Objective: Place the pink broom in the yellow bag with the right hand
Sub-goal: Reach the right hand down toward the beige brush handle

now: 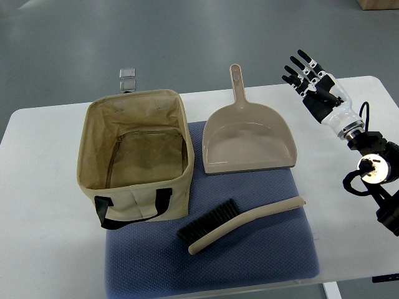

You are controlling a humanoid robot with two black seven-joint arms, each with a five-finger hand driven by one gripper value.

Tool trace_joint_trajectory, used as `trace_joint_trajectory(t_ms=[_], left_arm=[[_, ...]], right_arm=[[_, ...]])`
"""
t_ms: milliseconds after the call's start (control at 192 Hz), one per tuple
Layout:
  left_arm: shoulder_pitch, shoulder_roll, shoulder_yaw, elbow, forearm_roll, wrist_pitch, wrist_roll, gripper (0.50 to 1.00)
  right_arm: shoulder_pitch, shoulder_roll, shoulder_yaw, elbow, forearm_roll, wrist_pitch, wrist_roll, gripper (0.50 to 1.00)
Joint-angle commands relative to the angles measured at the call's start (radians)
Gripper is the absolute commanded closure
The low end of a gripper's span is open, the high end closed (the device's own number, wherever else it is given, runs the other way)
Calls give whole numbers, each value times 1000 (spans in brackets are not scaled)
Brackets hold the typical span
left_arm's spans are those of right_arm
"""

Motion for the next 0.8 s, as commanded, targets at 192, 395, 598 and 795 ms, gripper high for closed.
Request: trace_joint_trajectory(t_ms=[192, 395, 598, 795], left_arm=[[0, 0, 0, 0, 0, 0, 0, 500], [0, 0, 0, 1, 0, 0, 0, 500], [0, 0, 0, 0, 0, 0, 0, 500], [0, 0, 0, 1, 0, 0, 0, 500]], right_arm=[[37, -73, -61, 20, -122, 89, 24, 570], [100, -219, -262, 109, -192, 106, 99, 570], [149, -351, -405, 267, -409, 98, 158, 572], [160, -446, -471, 435, -683, 63, 178, 572]])
